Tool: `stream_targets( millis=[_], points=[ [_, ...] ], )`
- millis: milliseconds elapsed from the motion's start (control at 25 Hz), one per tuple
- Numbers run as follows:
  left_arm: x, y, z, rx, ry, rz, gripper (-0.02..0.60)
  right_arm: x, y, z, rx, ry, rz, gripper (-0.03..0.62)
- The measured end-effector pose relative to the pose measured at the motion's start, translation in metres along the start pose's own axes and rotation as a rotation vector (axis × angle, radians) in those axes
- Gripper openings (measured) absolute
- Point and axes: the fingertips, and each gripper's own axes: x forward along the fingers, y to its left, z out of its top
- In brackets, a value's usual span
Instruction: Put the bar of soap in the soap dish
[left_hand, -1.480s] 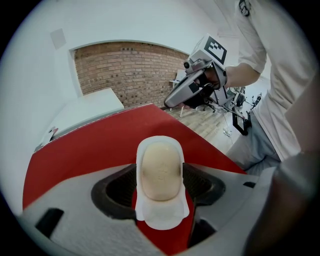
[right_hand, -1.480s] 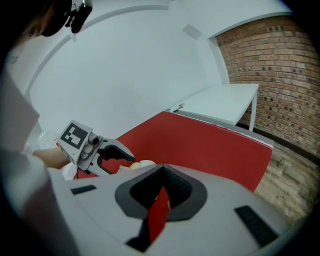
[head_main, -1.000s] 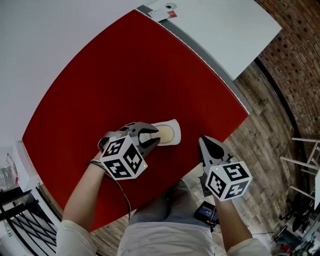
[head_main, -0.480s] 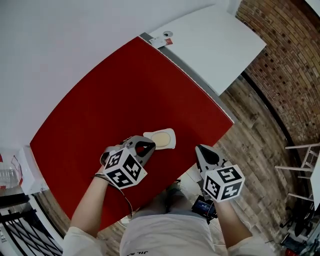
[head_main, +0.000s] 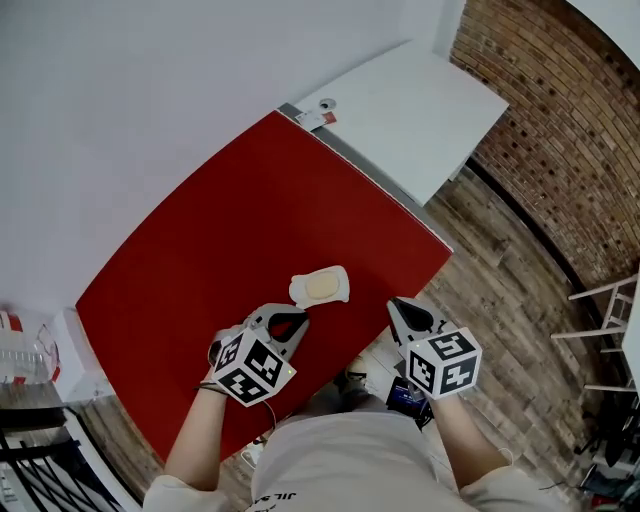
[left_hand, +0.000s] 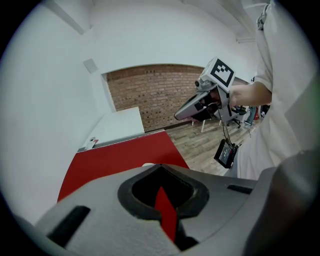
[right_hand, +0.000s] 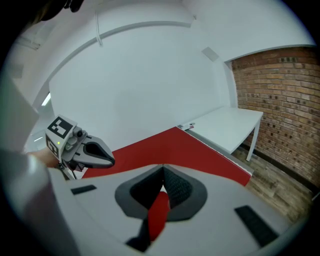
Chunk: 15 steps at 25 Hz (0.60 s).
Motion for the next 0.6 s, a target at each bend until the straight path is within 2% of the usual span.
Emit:
stream_targets(
  millis=[240, 360, 440, 600],
  points=[
    [-0.007, -0.027, 0.001, -0.067, -0.020, 0.000, 0.008, -0.015, 0.009, 0.003, -0.013, -0.010, 0.000, 0.003],
    [-0.011, -0.028, 0.000, -0.140, -0.042, 0.026, 0.008, -0.017, 0.012, 0.003, -0.017, -0.011, 0.000, 0.003],
    [-0.019, -0.020, -0.003, -0.238, -0.062, 0.095, 0.008, -0.018, 0.017, 0.003, -0.022, -0.009, 0.000, 0.003],
    [-0.038, -0.003, -0.010, -0.536, -0.158, 0.261, 0.008, -0.019, 0.024, -0.002, -0.030, 0.000, -0.007, 0.003]
  ],
)
